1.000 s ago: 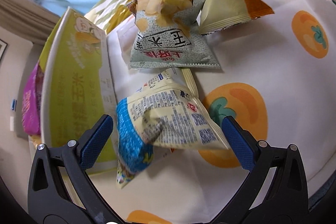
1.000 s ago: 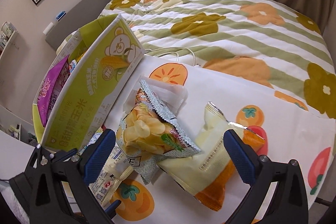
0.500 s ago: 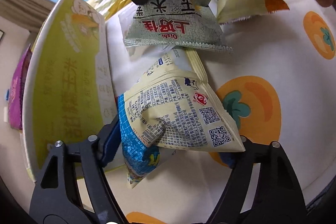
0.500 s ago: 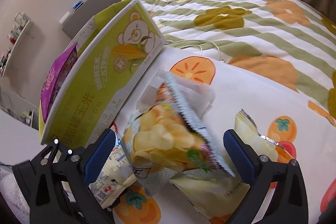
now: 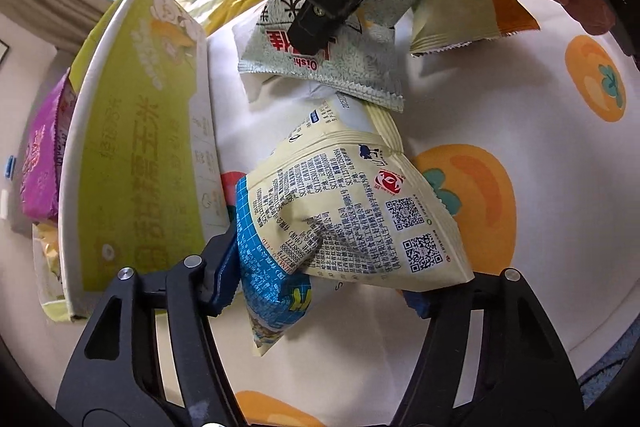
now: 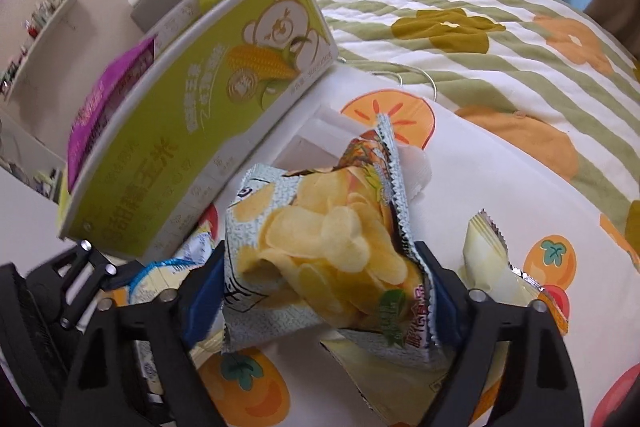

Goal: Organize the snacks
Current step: 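Grasp the cream-and-blue bag with the left gripper while the right grasps the potato chip bag, then carry both bags over the box and open both grippers to drop them inside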

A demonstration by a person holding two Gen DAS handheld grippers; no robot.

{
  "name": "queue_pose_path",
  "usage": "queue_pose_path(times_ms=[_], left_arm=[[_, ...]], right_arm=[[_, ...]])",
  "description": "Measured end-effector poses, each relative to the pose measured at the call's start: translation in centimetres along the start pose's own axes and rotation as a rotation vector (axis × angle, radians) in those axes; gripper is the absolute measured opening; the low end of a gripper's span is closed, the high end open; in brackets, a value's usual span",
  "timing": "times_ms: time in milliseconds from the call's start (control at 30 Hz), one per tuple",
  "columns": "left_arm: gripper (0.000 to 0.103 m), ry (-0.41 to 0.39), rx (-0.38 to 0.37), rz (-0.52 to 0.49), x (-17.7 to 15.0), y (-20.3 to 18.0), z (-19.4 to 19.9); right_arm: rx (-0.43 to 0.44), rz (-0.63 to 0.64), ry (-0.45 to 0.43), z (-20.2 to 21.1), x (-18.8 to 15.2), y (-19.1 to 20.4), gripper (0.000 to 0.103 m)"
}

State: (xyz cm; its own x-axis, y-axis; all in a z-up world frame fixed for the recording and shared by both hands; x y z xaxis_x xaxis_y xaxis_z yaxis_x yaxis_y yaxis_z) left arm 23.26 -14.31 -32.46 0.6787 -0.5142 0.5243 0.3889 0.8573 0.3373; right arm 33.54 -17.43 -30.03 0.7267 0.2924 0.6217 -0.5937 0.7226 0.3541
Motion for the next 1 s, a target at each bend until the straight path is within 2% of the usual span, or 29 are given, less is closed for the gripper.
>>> queue_pose_path(times_ms=[133, 433, 800, 1000], left_arm=[[0.061, -0.007, -0.004, 0.004, 0.1, -0.1, 1.0], [0.061, -0.065, -0.016, 0.036, 1.3, 1.2, 3.9], [0.061, -0.23, 0.041, 0.098, 5.5, 4.7, 10.4], [0.061, -0.309, 0.053, 0.198, 8.0, 9.0, 13.7]], right_arm=[[-0.028, 0.022, -0.001, 0.6, -0.4, 0.0, 0.075], [-0.084, -0.008, -0.111, 5.5, 1.1, 0.4, 0.075], [-0.155, -0.006, -0.249, 14.8, 5.7, 1.8, 0.075], [-0.185, 0.04, -0.302, 18.5, 8.7, 2.7, 0.075]])
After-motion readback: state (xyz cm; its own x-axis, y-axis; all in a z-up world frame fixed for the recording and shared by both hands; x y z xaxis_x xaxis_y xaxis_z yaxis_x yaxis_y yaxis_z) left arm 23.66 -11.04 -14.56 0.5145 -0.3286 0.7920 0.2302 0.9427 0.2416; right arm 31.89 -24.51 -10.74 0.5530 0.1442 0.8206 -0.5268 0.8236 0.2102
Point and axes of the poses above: each gripper's, at about its wrist camera, not at the fingertips, and z roughly against the way its jaws point, y to its left, x to its top, the point moved 3 cm from there along -z, roughly the way its jaws point, and after that the axes turned 15 degrees about -y, right-handed, at the moved point
